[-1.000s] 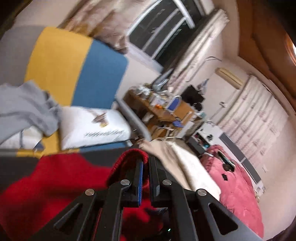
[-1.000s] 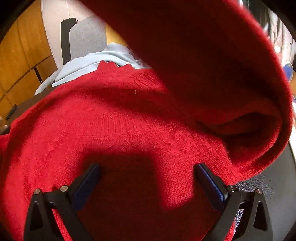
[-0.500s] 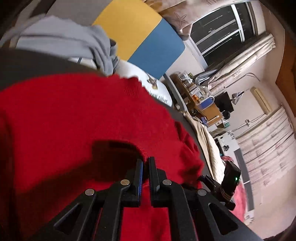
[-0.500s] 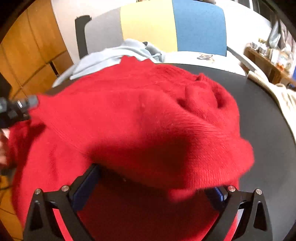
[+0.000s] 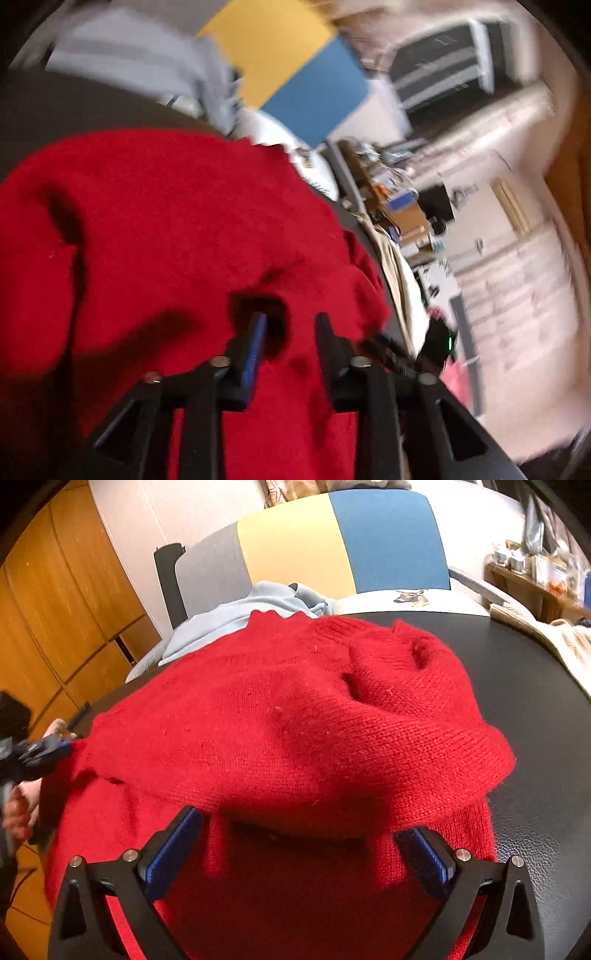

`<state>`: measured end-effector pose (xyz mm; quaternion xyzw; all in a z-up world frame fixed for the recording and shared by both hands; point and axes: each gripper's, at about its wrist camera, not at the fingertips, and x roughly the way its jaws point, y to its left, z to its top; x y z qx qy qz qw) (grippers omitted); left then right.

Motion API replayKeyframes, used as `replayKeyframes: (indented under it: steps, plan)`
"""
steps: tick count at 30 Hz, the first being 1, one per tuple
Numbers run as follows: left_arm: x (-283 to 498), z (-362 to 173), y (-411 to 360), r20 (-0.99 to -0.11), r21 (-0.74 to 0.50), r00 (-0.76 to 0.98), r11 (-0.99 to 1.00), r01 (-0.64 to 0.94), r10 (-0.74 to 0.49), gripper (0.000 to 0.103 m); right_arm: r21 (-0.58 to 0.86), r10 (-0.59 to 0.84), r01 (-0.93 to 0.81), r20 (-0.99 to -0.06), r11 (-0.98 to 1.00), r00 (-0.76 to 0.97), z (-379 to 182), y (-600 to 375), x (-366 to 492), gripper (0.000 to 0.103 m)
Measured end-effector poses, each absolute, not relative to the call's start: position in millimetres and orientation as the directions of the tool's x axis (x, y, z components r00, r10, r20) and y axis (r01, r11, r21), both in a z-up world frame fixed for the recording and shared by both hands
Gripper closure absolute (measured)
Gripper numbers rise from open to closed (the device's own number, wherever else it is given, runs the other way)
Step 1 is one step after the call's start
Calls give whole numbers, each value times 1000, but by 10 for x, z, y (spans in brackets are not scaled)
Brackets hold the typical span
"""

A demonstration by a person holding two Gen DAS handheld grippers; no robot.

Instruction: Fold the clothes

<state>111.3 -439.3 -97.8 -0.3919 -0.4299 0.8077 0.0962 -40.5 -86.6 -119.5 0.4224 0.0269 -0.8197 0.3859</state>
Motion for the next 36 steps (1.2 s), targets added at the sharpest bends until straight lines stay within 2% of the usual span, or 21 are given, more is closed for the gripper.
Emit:
replayKeyframes:
  steps: [4,6,9,10,11,12,13,14,16,18,20,23,26,29,32,34,36]
  plan:
    - [728,-1348,-4499,-534,-837,-597,-472,276,598,65,258,-595,660,-720,-706,-356,-1195,-888,-369,0]
    - [577,-1487,-4434,-516,-856,-549,-425,296,657,63,252,-592,661,-722,-707,-358,-1197,-894,-367,0]
    - [427,-1551,-4315,-516,-856,-519,-419,301,681,64,259,-597,661,-719,-705,-356,-1203,-881,-375,0]
    - [397,-1522,-4300,-534,-845,-531,-439,306,658,68,260,-599,660,-718,-704,-355,-1205,-877,-377,0]
    - [370,-1493,-4286,-551,-833,-543,-458,311,634,79,260,-598,660,-718,-704,-356,-1207,-874,-379,0]
    - [359,-1457,-4275,-570,-818,-553,-484,311,608,84,260,-598,661,-718,-704,-356,-1208,-870,-381,0]
    - [353,-1396,-4259,-594,-795,-572,-522,311,565,93,257,-596,661,-719,-705,-357,-1210,-873,-379,0]
    - [354,-1322,-4242,-612,-771,-595,-558,306,520,95,249,-591,662,-722,-707,-359,-1212,-884,-374,0]
    - [469,-985,-4204,-574,-739,-701,-637,220,423,95,232,-578,663,-729,-711,-365,-1212,-910,-363,0]
    - [694,-598,-4177,-467,-728,-802,-677,109,373,96,220,-570,665,-734,-714,-370,-1212,-926,-358,0]
    - [905,-344,-4111,-403,-696,-845,-717,35,351,96,227,-575,664,-731,-713,-367,-1211,-914,-363,0]
    - [1113,-305,-4027,-471,-610,-828,-790,56,304,95,252,-592,661,-722,-706,-357,-1216,-875,-387,0]
    - [1062,-673,-4023,-620,-548,-739,-819,170,262,96,275,-605,659,-719,-700,-342,-1204,-849,-398,0]
    - [1006,-981,-4009,-694,-513,-682,-823,242,233,96,299,-626,670,-713,-680,-317,-1097,-772,-375,0]
    - [1079,-1128,-4112,-663,-575,-698,-781,244,271,93,317,-653,683,-692,-658,-308,-903,-628,-362,0]
    - [1101,-1173,-4178,-634,-623,-714,-743,245,296,83,316,-663,685,-674,-657,-325,-722,-536,-462,0]
    - [1083,-1162,-4295,-608,-658,-739,-705,265,291,79,322,-673,679,-655,-660,-344,-530,-487,-655,0]
